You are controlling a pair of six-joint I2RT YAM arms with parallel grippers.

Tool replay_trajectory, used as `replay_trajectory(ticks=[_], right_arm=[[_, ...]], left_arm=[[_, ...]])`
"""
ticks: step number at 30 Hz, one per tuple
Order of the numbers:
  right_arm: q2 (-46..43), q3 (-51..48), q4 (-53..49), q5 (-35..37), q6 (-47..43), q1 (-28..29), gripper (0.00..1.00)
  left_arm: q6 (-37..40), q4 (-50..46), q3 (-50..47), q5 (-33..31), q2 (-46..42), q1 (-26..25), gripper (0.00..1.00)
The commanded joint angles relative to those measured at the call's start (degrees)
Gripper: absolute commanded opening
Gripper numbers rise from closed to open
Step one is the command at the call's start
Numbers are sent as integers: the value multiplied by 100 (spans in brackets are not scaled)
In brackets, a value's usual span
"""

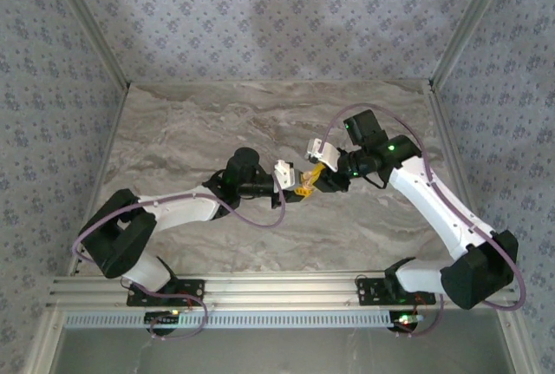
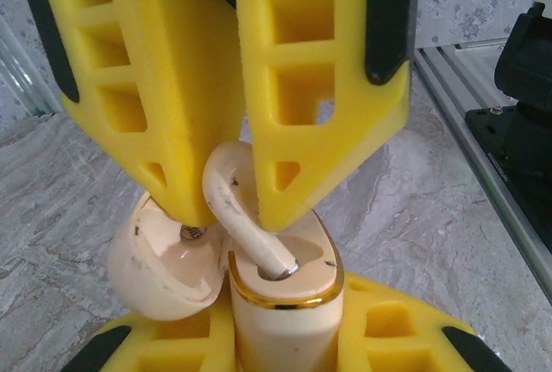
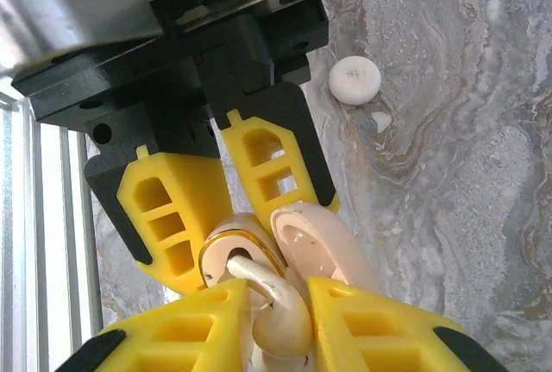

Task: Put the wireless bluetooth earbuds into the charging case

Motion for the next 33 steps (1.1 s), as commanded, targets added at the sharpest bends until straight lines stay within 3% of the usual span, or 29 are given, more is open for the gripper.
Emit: replay_trajectory(ticks=[1,16,23,33], right_arm=[[122,244,92,414,-350,36,26],[-162,170,317,243,-226,99,31],[-274,160,426,122,-191,122,28],[-274,183,353,1051,-234,559,24]], left_arm=[[220,173,210,661,-295,-266,13],[127,284,178,599,-257,-267,13],[128,279,169,489,-259,-266,13],[137,212,186,283,-251,-269,12]])
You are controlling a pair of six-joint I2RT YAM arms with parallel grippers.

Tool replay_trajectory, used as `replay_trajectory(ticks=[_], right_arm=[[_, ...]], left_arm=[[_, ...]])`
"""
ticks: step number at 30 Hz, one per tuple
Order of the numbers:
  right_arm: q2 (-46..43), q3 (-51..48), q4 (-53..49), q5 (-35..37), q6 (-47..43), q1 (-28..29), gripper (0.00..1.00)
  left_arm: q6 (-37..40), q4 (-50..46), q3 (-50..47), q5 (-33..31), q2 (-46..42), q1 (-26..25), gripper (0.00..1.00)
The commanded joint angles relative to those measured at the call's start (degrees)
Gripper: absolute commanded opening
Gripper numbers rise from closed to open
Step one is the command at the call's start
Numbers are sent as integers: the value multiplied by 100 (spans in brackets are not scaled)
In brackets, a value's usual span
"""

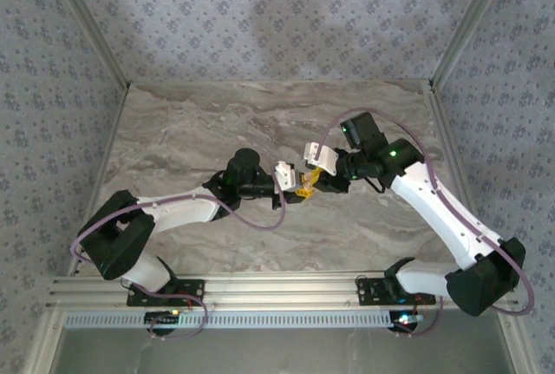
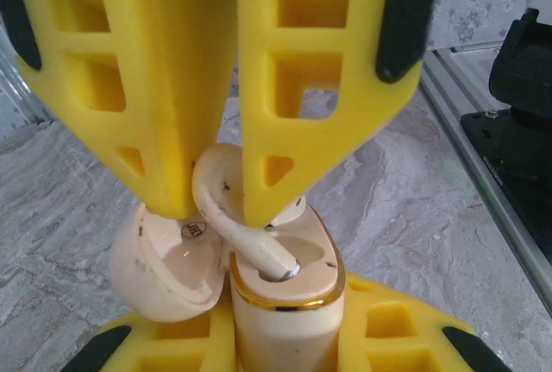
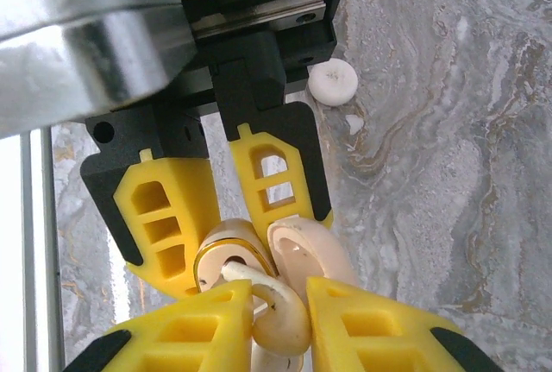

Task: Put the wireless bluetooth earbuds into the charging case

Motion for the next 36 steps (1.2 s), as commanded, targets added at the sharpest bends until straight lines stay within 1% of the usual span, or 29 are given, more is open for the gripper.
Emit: replay_trajectory(ticks=[1,4,7,11,12,17,22,27,30,36], right_arm=[[-23,113,318,318,11,132,24],[-56,82,324,375,16,223,23],[-121,19,369,594,20,350,22],[-282,-120,583,952,51,541,22],[-341,-361,670,1098,73,615,22],[-647,-740,1054,1678,143,910,21],[-852,-997,1412,2022,181,1129,21],[-871,-1154,1544,2420,180,1388,21],[-877,-1240,1682,2574,185,1499,21],[-910,-1301,1717,2529,177,1538,21]], left_arm=[[127,225,187,320,-196,-197,12],[121,232,178,300,-204,-196,12],[100,249,177,274,-194,-196,12],[-24,376,160,265,-184,-196,12],[-64,418,152,265,-172,-200,12],[-264,614,152,274,-119,-189,12],[-418,750,141,266,-109,-190,12],[-606,999,57,177,-114,-157,12],[-704,1117,29,186,-129,-109,12],[-715,1147,2,221,-157,-103,12]])
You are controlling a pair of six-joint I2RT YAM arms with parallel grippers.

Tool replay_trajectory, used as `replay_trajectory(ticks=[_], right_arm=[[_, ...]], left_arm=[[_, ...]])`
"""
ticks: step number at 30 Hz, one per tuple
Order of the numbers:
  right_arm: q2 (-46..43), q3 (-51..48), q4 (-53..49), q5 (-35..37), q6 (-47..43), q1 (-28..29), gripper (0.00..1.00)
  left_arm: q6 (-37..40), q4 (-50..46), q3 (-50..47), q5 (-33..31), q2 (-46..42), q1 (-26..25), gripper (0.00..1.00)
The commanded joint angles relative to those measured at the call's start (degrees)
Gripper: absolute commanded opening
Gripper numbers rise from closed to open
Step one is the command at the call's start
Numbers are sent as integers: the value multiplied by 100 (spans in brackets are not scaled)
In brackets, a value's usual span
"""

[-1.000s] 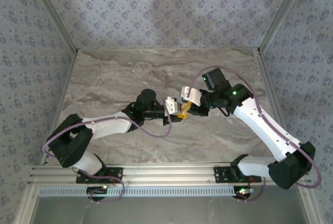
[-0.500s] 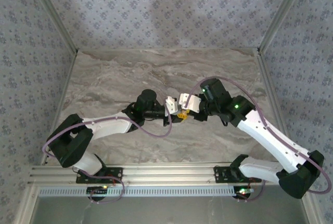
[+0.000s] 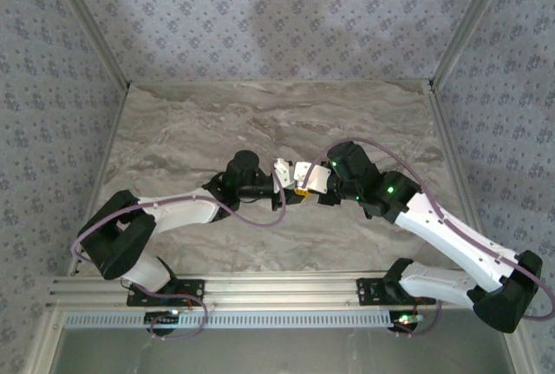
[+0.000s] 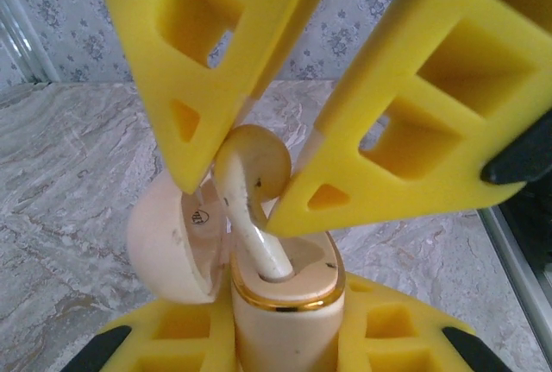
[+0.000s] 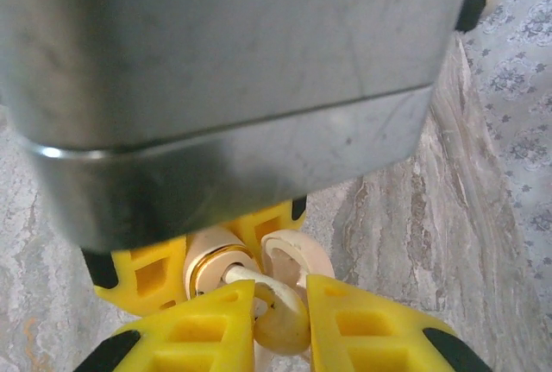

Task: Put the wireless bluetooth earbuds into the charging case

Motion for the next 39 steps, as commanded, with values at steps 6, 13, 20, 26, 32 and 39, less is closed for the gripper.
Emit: replay_trajectory(ticks=[6,13,20,26,32,39], right_arm=[[-123,-362,218,-107,68,64,22],[-323,-538,330,-353,-538,34,21],[-394,-574,325,-498,-867,43,21],[-460,-601,317,-490,-1039,43,23],[-437,-598,251,-571,-1112,19,25],[-380,-576,200,-946,-1395,-233,26]], left_arm=[[-265,1347,33,509,-127,-62,12],[-320,1400,58,767,-87,-43,12],[-292,1340,59,776,-120,-42,12],[-304,1340,76,806,-112,-42,13],[-513,1615,43,824,2,-47,13],[-603,1753,32,835,88,-42,13]])
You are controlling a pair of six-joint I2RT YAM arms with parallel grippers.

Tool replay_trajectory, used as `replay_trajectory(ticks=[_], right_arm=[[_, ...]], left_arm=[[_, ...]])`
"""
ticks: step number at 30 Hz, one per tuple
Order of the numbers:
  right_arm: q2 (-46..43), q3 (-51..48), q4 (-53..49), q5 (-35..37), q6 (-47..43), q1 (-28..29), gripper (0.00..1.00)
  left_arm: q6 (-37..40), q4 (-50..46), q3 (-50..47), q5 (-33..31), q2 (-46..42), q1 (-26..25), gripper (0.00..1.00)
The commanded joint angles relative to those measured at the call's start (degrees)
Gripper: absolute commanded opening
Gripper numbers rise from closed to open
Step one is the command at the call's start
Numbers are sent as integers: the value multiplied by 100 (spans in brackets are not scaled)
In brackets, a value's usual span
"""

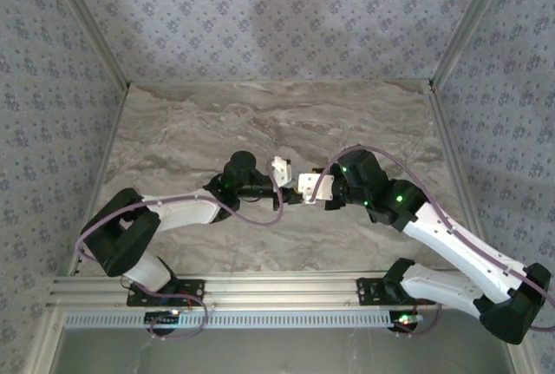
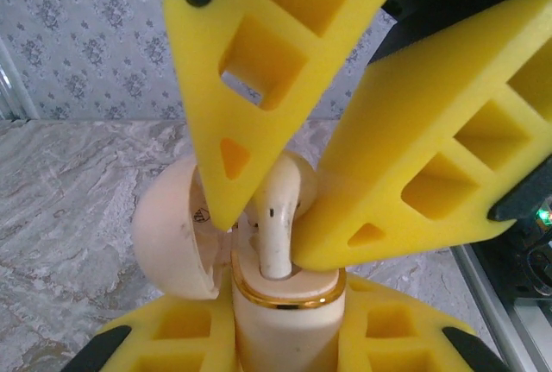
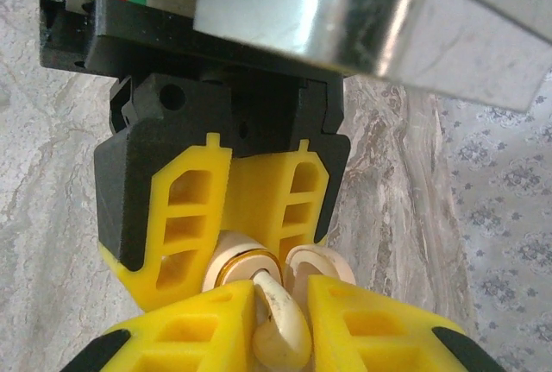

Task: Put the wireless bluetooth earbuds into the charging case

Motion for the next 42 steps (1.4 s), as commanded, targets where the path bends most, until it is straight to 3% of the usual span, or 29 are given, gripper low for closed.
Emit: replay_trajectory(ticks=[1,12,19,26,34,42], right_arm=[[133,-112,-221,-464,-233,-120,26],[-38,-67,-190,-1244,-256,-521,42],[-343,-66,-209,-2176,-101,-918,50],[-510,-75,-211,-3057,215,-1391,52],[-665,-180,243,-3319,771,-1861,53],[-1192,-593,662,-3452,1137,-2105,41]], left_arm=[[-83,850,152,381,-52,-83,13],[-77,883,82,293,28,-18,12],[-28,852,44,240,58,24,13],[22,797,38,190,84,52,12],[51,736,38,196,40,57,12],[72,701,47,206,21,56,13]])
